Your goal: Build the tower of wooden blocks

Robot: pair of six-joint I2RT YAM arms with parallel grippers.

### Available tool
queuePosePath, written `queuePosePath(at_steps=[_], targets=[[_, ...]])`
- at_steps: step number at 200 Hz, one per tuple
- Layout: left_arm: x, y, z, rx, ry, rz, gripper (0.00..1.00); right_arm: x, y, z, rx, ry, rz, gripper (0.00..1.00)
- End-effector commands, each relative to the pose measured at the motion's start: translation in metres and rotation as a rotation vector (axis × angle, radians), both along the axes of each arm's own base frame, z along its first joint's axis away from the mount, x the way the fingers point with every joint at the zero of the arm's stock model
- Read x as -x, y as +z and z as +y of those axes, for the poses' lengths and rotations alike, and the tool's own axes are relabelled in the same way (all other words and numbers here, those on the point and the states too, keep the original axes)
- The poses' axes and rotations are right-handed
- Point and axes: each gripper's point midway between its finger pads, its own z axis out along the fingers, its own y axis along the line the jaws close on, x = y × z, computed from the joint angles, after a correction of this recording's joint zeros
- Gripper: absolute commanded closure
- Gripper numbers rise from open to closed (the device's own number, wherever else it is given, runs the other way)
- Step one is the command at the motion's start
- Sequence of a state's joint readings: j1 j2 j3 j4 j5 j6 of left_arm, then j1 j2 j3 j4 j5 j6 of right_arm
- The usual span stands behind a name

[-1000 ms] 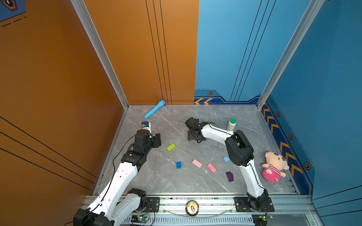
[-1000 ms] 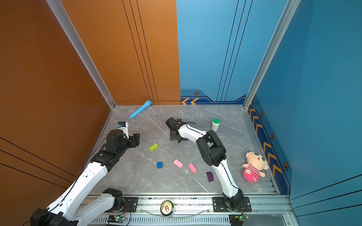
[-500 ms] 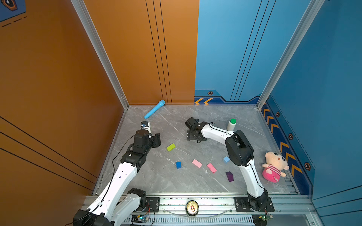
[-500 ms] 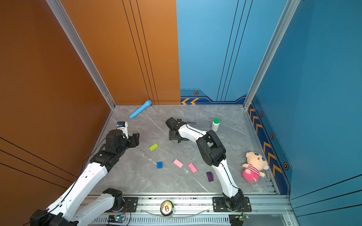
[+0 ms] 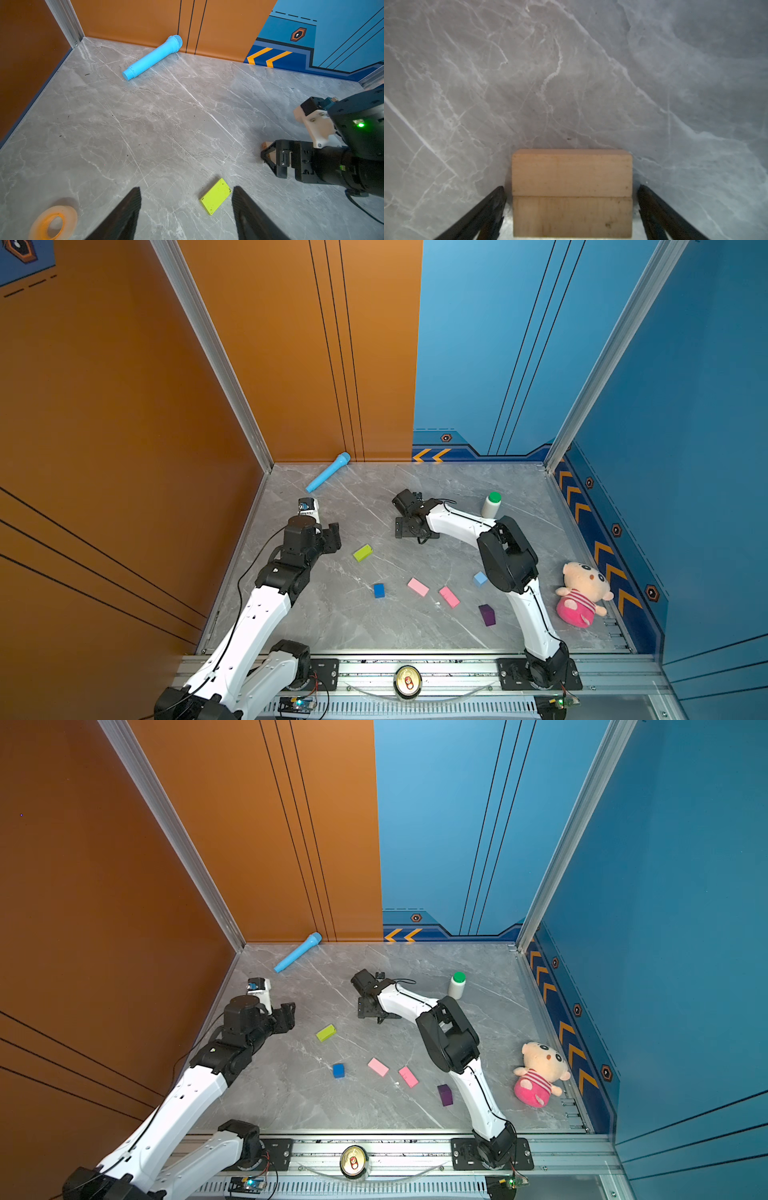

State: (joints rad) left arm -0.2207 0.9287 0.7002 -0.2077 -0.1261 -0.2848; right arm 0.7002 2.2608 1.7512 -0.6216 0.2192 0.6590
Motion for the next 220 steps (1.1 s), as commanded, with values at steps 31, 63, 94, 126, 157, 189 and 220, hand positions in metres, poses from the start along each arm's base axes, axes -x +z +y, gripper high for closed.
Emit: queuePosePath(at_steps=[31, 63, 94, 126, 157, 189, 220], targets=[[0.005, -0.007, 0.001, -0.004, -0.016, 0.02, 0.29, 0.017, 0.017, -0.003, 0.048, 0.02, -0.002, 0.0], [0.006, -0.006, 0.0, -0.003, -0.017, 0.019, 0.29, 0.018, 0.024, -0.011, 0.088, 0.009, -0.02, 0.0], [0.006, -0.005, 0.0, -0.002, -0.021, 0.017, 0.29, 0.017, 0.028, -0.016, 0.103, -0.001, -0.033, 0.0], [0.007, -0.004, 0.0, 0.0, -0.02, 0.012, 0.29, 0.021, 0.035, -0.016, 0.091, 0.006, -0.034, 0.0], [0.005, -0.001, -0.008, 0.04, -0.047, 0.002, 0.32, 0.031, 0.058, -0.014, 0.034, 0.032, -0.056, 0.0], [-0.005, 0.007, -0.029, 0.128, -0.112, -0.031, 0.51, 0.041, 0.091, -0.017, -0.109, 0.047, -0.097, 0.0], [-0.018, 0.007, -0.068, 0.234, -0.219, -0.025, 0.86, 0.038, 0.095, -0.04, -0.214, 0.017, -0.109, 0.08]])
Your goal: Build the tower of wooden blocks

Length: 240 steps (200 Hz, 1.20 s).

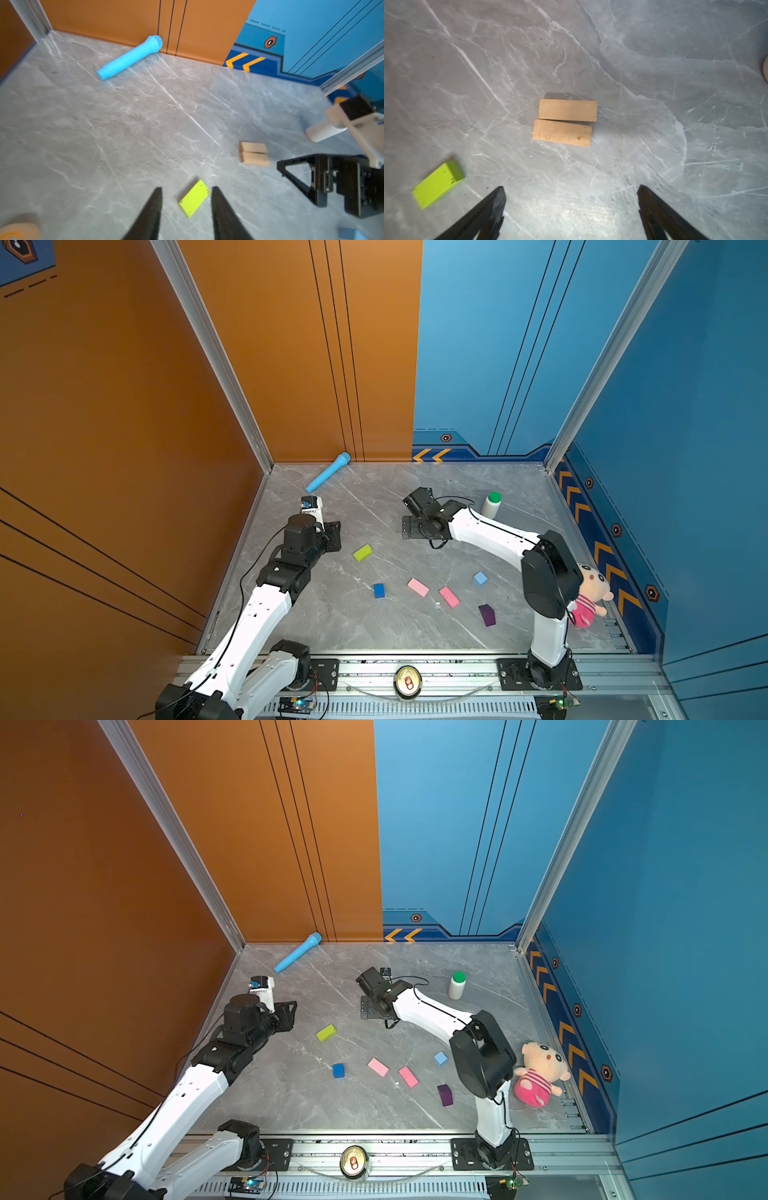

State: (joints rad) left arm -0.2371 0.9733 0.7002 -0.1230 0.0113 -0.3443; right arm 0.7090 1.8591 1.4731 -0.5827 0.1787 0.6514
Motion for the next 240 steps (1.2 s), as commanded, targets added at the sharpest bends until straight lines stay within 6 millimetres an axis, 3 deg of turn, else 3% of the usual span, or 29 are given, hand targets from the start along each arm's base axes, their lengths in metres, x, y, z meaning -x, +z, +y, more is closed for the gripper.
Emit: queuePosePath(at_steps=[1, 13, 32, 66, 120, 126, 170, 240], targets=[[-0.01, 0.003, -0.038, 0.11, -0.115, -0.009, 0.87, -0.008, 0.0, -0.016, -0.089, -0.012, -0.006, 0.09], [-0.016, -0.002, -0.055, 0.13, -0.155, 0.022, 1.0, -0.011, -0.004, -0.025, -0.124, -0.024, 0.006, 0.23], [-0.024, -0.019, -0.084, 0.15, -0.219, 0.096, 1.0, -0.016, -0.011, -0.032, -0.186, -0.033, 0.013, 0.58], [-0.041, -0.056, -0.126, 0.158, -0.282, 0.224, 1.0, -0.03, -0.021, -0.044, -0.248, -0.046, 0.019, 1.0], [-0.063, -0.121, -0.158, 0.189, -0.291, 0.412, 1.0, -0.053, -0.054, -0.049, -0.34, -0.056, 0.077, 1.0], [-0.071, -0.114, -0.163, 0.201, -0.298, 0.4, 1.0, -0.055, -0.058, -0.049, -0.345, -0.057, 0.087, 1.0], [-0.078, -0.141, -0.167, 0.185, -0.276, 0.467, 1.0, -0.064, -0.079, -0.05, -0.37, -0.072, 0.116, 1.0], [-0.08, -0.164, -0.162, 0.143, -0.234, 0.52, 1.0, -0.072, -0.088, -0.041, -0.406, -0.07, 0.128, 1.0]])
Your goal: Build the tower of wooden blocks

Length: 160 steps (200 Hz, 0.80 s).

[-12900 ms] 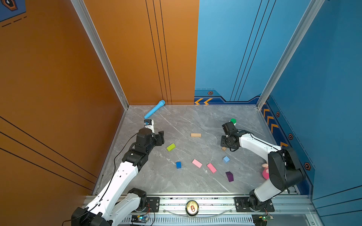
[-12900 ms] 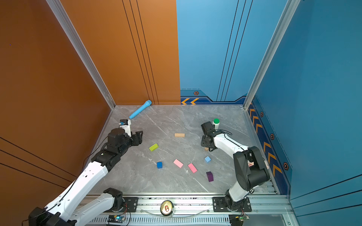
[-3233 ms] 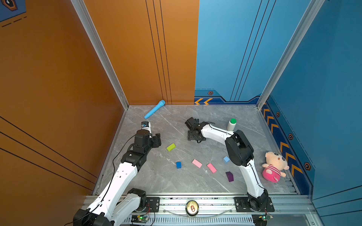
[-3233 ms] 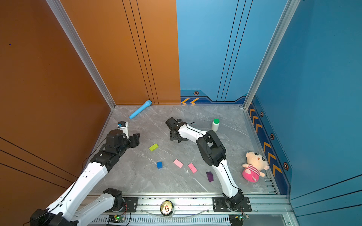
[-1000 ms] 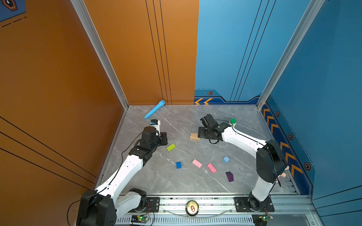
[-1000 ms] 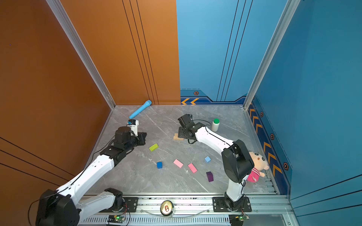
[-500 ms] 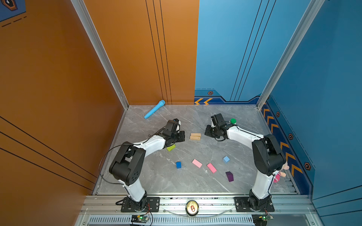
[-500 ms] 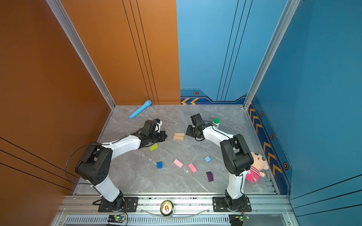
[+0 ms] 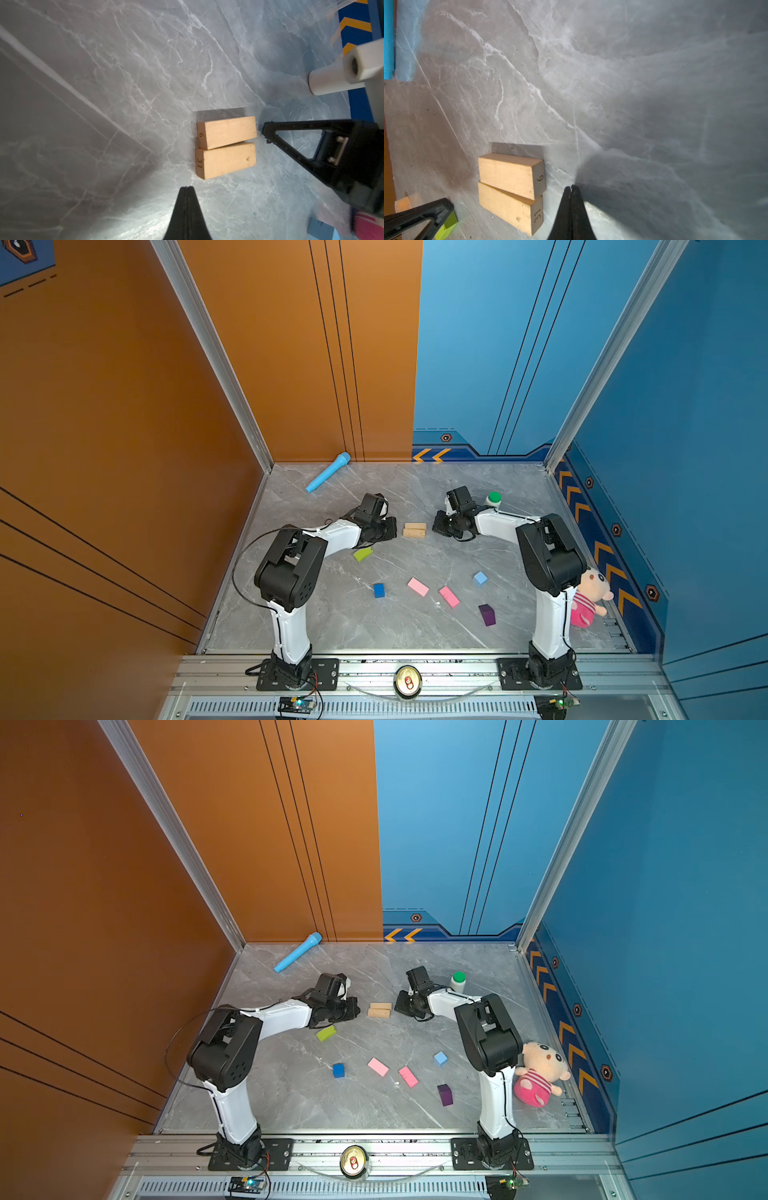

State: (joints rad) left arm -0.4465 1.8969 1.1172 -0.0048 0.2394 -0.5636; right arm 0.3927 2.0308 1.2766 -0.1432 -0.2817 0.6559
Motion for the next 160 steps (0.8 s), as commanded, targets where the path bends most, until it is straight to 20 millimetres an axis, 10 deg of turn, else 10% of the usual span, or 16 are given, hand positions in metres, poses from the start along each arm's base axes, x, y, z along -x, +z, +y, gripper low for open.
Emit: queuePosePath(at_steps=[1, 160], targets=[[0.0, -0.004, -0.002, -0.021, 0.003, 0.024, 1.0, -0.011, 0.005, 0.007, -0.035, -0.005, -0.018, 1.0], [0.002, -0.016, -0.002, -0.032, 0.001, 0.055, 1.0, -0.004, -0.012, 0.025, -0.023, 0.023, 0.021, 1.0]])
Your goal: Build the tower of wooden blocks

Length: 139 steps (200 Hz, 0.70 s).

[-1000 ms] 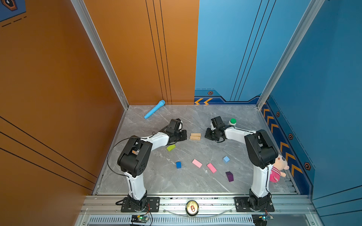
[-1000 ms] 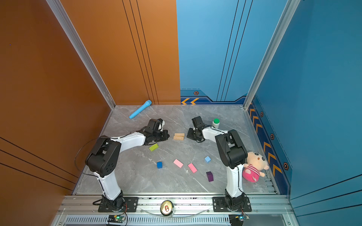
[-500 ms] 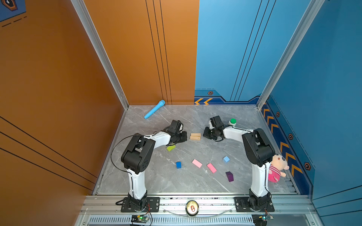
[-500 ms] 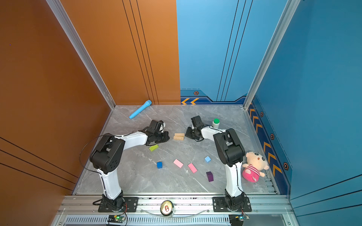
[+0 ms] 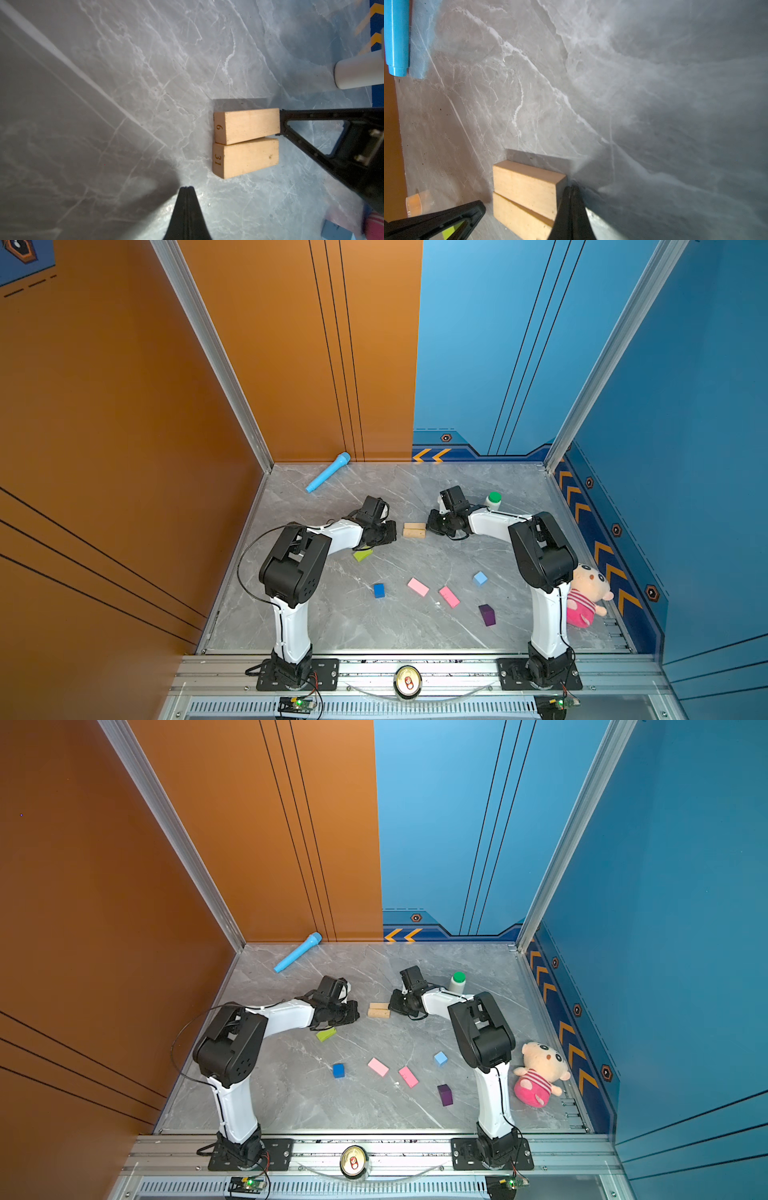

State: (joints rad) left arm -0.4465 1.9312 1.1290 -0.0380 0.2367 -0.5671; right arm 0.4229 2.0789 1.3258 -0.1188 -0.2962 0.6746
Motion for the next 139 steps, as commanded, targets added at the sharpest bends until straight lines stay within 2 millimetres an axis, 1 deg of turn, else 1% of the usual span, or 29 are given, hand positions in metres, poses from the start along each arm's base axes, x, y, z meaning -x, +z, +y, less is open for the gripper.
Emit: queuePosePath(at_steps=[1, 75, 139], targets=[[-0.0024, 0.0009, -0.0046, -0.007, -0.004, 0.003, 1.0, 0.0027, -0.0101, 0.0029, 0.006, -0.001, 0.031, 1.0], [-0.0022, 0.0026, -0.0051, -0.003, -0.006, 0.002, 1.0, 0.0038, -0.0117, 0.0071, 0.005, 0.004, 0.034, 1.0], [-0.0026, 0.0024, -0.0043, -0.004, -0.005, 0.002, 1.0, 0.0036, -0.0135, 0.0046, 0.013, -0.003, 0.04, 1.0]])
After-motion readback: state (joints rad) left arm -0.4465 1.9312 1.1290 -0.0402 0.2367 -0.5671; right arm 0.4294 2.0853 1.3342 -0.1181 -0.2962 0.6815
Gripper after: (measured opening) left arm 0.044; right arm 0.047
